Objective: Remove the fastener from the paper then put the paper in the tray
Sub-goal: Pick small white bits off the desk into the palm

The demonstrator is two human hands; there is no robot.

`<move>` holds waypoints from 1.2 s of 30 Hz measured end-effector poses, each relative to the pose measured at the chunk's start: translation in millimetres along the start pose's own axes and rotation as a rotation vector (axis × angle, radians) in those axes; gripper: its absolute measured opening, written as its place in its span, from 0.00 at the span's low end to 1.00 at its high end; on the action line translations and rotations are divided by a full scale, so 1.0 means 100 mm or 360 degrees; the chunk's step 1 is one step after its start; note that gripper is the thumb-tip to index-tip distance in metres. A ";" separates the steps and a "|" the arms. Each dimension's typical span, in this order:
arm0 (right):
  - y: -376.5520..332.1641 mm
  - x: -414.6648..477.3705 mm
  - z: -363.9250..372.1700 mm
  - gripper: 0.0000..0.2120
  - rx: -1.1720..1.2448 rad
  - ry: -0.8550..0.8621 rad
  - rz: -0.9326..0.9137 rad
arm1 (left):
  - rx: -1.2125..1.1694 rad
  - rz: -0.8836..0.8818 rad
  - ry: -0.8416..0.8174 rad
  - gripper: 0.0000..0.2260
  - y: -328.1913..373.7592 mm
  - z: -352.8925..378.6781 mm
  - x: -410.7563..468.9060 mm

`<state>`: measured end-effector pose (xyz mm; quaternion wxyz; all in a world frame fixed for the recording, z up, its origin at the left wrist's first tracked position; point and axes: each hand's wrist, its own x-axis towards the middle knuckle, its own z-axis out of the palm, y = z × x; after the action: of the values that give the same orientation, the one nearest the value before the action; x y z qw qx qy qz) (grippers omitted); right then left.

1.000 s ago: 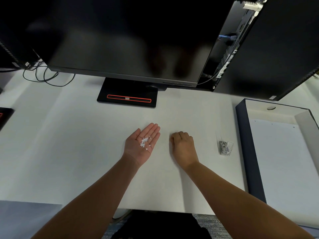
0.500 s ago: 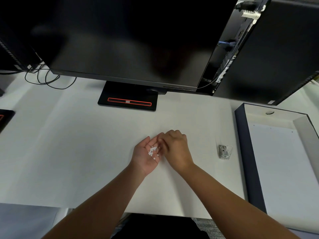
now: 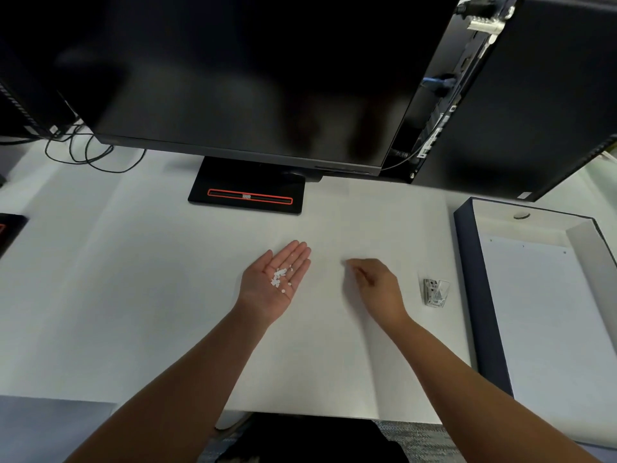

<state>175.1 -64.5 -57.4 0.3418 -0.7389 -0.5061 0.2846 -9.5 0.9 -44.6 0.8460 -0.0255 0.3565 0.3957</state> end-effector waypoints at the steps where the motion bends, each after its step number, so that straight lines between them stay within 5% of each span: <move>1: 0.09 -0.04 0.02 0.13 -0.0088 -0.0021 -0.0045 | -0.0012 0.0012 -0.0007 0.19 0.03 -0.02 0.01; 8: 0.24 -0.30 0.23 0.13 -0.0555 0.0125 -0.0395 | -0.0130 0.0053 -0.0049 0.22 0.11 -0.14 0.01; 15: 0.18 -0.43 0.32 0.21 -0.0994 -0.0190 -0.0527 | -0.0143 0.0091 -0.0060 0.21 0.13 -0.20 -0.05; 30: 0.12 -0.35 0.31 0.21 -0.1237 -0.0113 -0.0622 | -0.0193 0.0100 -0.0032 0.23 -0.05 -0.18 -0.09; 36: 0.05 -0.21 0.21 0.17 -0.0874 -0.0218 -0.0448 | -0.0170 0.0067 -0.0009 0.21 -0.18 -0.08 -0.09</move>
<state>155.1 -81.1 -72.5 0.1308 -0.7054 -0.6832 0.1363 -5.7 -20.1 -49.1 0.8360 -0.0618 0.3329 0.4318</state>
